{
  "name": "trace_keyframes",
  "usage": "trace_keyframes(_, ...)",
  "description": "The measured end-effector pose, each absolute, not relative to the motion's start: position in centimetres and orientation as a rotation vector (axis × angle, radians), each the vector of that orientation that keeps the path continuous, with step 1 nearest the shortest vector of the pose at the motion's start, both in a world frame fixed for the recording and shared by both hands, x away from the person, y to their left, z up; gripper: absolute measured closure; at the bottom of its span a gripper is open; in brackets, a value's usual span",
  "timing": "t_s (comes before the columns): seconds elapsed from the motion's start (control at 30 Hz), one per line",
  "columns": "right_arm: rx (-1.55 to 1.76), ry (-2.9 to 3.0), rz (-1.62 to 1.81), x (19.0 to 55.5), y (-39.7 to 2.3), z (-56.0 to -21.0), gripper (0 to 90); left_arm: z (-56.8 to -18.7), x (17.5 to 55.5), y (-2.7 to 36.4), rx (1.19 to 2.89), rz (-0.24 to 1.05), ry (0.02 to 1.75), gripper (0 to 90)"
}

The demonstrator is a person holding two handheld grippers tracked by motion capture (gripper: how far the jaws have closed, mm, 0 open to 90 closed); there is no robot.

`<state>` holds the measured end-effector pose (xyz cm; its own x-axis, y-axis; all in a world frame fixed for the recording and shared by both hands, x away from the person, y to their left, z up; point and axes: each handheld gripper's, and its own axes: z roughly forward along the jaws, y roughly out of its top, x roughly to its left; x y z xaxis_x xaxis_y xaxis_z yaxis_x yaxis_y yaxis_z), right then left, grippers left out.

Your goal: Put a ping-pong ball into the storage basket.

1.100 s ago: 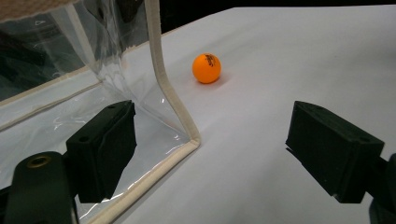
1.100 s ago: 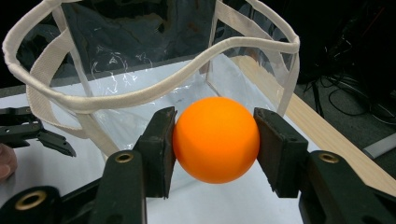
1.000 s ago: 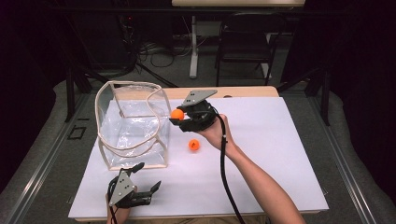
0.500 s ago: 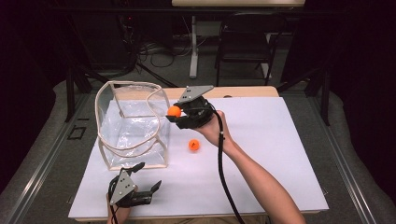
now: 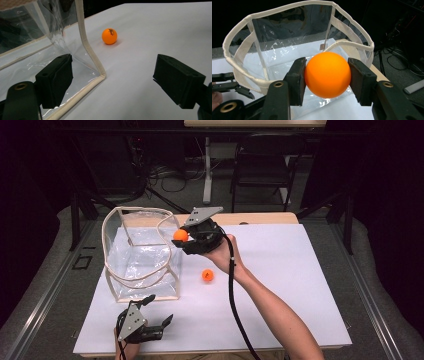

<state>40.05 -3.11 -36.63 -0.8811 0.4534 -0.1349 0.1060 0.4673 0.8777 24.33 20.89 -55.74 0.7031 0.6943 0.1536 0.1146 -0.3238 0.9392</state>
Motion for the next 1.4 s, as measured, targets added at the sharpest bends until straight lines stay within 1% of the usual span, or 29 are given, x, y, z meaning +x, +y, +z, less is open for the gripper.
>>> trace_keyframes(0.87,0.453,2.365,1.390,40.5,-1.8,-35.4,50.7,-55.7,24.4,20.8,1.833,0.664,0.626,15.7)
trace_keyframes(1.4,0.415,2.382,1.358,40.5,0.7,-34.8,50.7,-55.8,24.3,20.8,1.834,0.666,0.626,15.7)
